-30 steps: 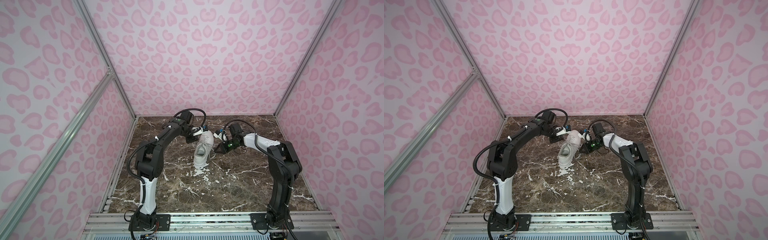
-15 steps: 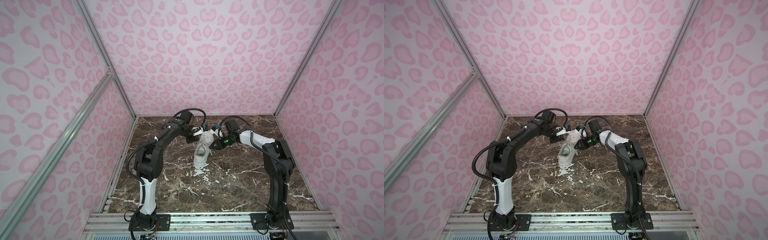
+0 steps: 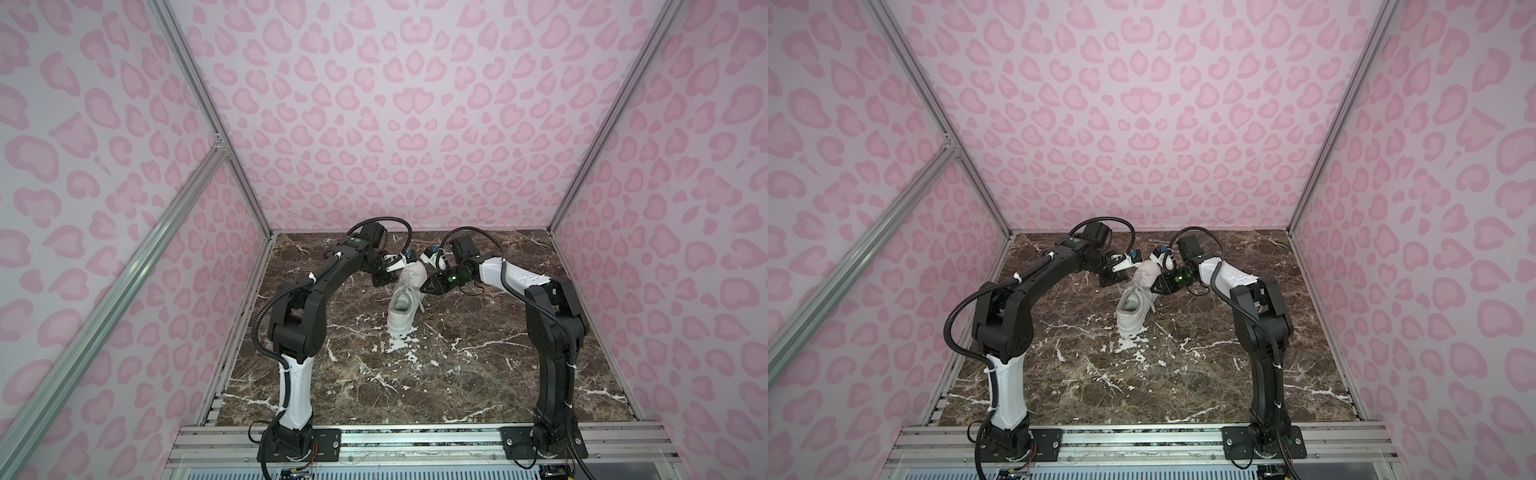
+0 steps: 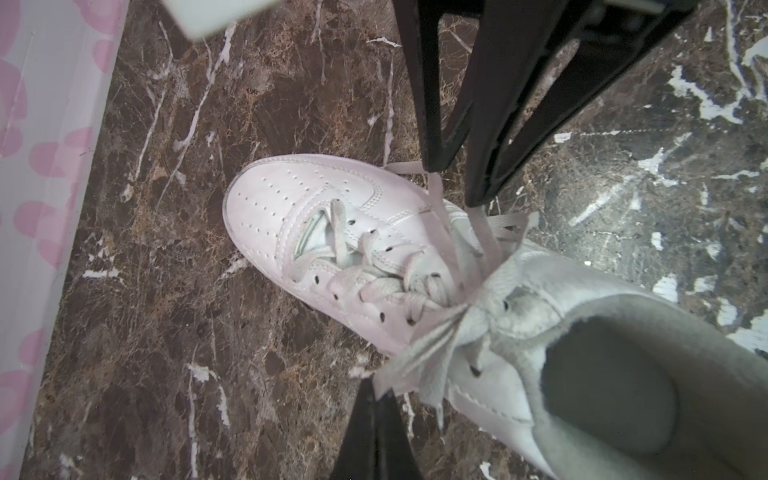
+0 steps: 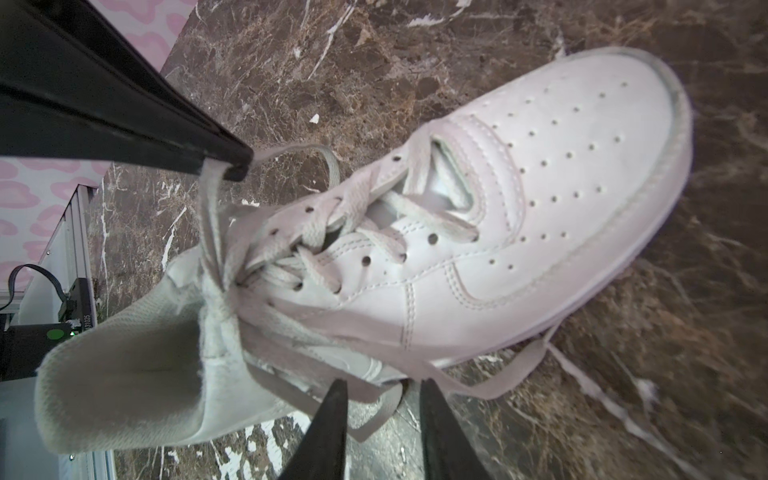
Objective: Tie the shoes
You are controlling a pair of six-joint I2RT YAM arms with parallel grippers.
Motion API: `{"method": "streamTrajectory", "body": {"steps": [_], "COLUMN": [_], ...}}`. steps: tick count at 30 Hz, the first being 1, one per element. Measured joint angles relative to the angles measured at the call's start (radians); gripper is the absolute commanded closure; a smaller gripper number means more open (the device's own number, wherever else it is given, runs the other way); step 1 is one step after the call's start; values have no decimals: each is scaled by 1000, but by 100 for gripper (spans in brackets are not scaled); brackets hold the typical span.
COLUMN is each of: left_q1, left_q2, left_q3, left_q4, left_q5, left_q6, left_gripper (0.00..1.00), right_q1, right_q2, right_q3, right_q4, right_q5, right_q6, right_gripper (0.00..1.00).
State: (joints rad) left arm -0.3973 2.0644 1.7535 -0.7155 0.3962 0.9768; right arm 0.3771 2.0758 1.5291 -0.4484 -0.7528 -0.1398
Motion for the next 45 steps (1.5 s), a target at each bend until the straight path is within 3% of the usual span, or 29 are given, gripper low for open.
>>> {"method": "streamTrajectory", "body": {"steps": [17,30,35,40,45], "left_q1": [-1,0,3,3,5], "left_q2": [-4,-8,-8,-10,-17], "left_q3": [-17,-23,-23,-23,-23], "left_q4": [7,6,6,6,7], "left_q5": [0,0,-1,-2,-11], "left_q6": [1,3,3,3,3], "left_gripper": [97,97,97,97,97], "right_q1": [2,16,20,21,15], "right_q2": [-34,13,25,28,6], "right_q3": [-64,-5,3,3,-14], "right_q4": [-12,-7,-7,-14,-19], "right_q5": [-14,-48,-63,-90,-72], "right_q6": [-7,-11,-10,-11,-14], "right_gripper": [72,72,80,100,100]}}
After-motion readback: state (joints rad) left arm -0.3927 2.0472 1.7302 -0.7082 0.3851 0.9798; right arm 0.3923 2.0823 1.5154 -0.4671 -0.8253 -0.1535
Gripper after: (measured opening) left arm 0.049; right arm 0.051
